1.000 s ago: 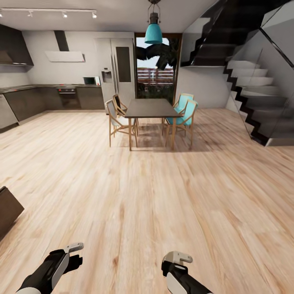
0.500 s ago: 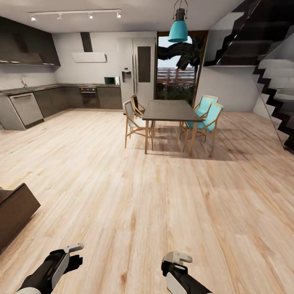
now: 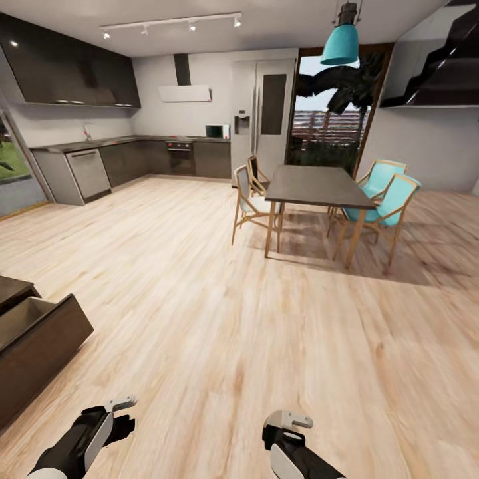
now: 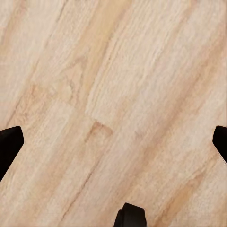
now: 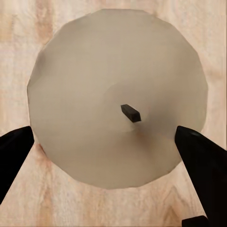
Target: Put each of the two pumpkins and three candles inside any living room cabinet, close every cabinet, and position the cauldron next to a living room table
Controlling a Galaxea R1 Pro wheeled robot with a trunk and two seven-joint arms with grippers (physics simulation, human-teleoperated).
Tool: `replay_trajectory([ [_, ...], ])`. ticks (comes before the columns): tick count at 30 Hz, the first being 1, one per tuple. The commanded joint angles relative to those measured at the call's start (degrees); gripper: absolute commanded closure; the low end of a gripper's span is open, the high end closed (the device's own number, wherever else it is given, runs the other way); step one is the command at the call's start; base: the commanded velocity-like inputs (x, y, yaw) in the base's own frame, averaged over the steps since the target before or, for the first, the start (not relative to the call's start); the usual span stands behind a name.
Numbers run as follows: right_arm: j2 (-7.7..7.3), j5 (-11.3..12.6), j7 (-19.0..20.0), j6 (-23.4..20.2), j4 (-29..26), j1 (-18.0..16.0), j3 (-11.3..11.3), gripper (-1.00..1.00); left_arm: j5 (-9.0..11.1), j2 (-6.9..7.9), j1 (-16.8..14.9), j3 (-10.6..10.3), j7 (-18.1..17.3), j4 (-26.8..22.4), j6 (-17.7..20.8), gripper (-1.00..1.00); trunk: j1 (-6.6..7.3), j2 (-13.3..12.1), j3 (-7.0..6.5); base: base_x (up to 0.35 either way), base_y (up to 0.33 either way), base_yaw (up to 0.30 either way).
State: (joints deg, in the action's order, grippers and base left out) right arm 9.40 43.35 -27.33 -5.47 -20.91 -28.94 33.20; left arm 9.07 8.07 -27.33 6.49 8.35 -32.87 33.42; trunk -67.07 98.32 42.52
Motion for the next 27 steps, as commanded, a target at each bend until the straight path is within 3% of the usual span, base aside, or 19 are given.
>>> replay_trajectory([
  [1,0.00,-0.10,0.00,-0.01,-0.01,0.00,0.02,1.00,-0.01,-0.07,0.00,-0.03,0.05,0.00,-0.01,-1.00,0.00,0.00,0.00,0.330,0.000,0.291],
  [13,0.01,-0.11,0.00,0.01,-0.01,-0.02,0.02,1.00,-0.10,-0.10,0.00,-0.07,0.00,0.00,-1.86,-1.00,0.00,0.00,0.00,0.328,-0.074,0.291],
  [27,0.01,-0.11,0.00,-0.05,-0.01,-0.02,0.02,1.00,-0.02,-0.17,0.00,-0.11,0.00,0.00,-1.89,-1.00,0.00,0.00,0.00,0.282,-0.171,0.291],
])
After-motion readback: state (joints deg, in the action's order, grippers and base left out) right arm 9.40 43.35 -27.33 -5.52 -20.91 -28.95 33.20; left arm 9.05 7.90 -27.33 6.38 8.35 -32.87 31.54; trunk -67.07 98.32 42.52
